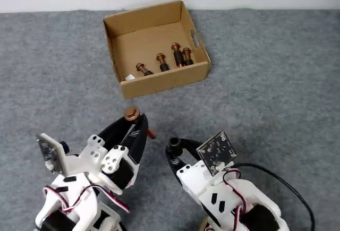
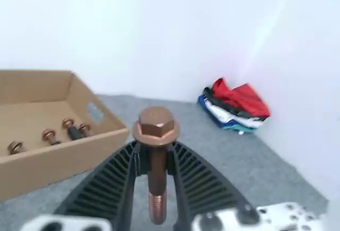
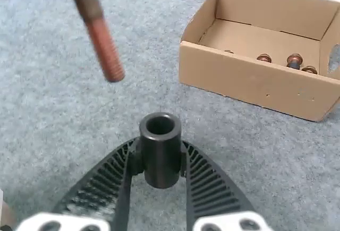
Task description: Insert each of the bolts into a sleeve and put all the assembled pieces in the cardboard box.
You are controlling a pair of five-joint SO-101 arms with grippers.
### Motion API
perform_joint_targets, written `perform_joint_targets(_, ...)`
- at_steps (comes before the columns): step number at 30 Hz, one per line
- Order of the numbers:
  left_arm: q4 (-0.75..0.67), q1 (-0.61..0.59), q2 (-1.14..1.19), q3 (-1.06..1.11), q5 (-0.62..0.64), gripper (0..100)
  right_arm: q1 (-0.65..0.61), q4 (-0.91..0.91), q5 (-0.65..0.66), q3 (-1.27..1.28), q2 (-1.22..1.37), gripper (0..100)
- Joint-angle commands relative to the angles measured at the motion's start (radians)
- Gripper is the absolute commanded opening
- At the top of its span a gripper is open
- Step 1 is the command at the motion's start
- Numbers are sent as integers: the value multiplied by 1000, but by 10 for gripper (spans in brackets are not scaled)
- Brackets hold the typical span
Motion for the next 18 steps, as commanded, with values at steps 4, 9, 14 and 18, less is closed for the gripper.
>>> perform_joint_targets(4,-66,101,-5,30,11,5,-13,-24,63,-11,4,8)
perform_joint_targets(9,-114,123,-5,70,11,5,-15,-19,66,-14,4,8)
perform_joint_targets(14,-115,124,-5,65,11,5,-15,-19,66,-6,4,8)
perform_joint_targets(18,-115,126,-3,71,11,5,-15,-19,66,-6,4,8)
